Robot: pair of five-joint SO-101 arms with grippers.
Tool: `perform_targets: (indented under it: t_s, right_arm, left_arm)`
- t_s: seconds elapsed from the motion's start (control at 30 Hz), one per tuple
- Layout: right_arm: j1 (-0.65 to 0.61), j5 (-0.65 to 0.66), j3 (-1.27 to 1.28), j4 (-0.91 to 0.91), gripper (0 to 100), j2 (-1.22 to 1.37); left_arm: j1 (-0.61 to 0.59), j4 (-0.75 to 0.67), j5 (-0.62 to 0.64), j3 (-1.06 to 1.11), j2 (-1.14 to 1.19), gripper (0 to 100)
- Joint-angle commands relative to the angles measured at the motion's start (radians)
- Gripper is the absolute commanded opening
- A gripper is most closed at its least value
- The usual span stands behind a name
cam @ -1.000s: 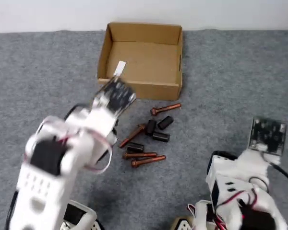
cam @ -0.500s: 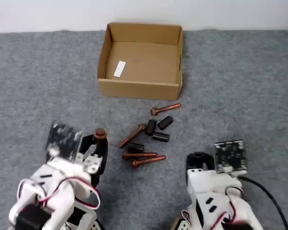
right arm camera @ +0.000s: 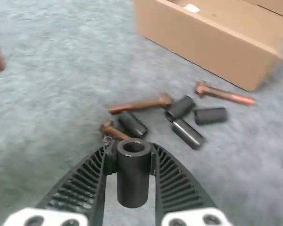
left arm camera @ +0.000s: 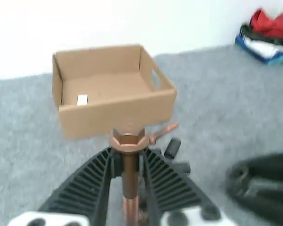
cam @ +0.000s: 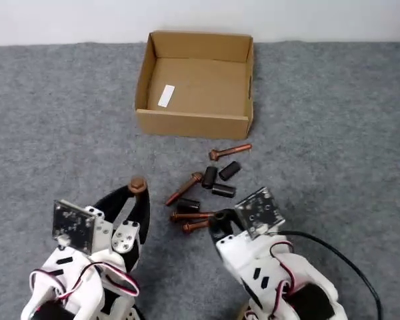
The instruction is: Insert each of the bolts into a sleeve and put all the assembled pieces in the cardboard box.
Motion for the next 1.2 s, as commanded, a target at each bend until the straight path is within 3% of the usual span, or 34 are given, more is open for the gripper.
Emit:
perform_targets:
  t_s: [0.0,0.1,0.3,0.47,1.17]
  right_arm:
    - [-0.064,0.014,-0.003,-0.045,0.9,-0.01]
    - [-0.104,0.014,-0.002,-0.045,0.9,-0.01]
    - [-0.117,0.029,-0.002,-0.074,0.9,-0.01]
    - [-0.163,0.098,-0.025,-0.154,0.9,-0.008]
    - [-0.205,0.095,-0.009,-0.234,0.9,-0.008]
  left_arm:
    - [0.002,-0.124,0.117,-0.018,-0.002,1]
    - [0.014,-0.199,0.173,-0.016,0.002,1]
    - [0.158,-0.244,0.219,-0.018,0.0,1]
    - [0.166,-0.264,0.249,-0.004,0.005,1]
    - [0.281,-0.315,0.256,0.073,0.005,1]
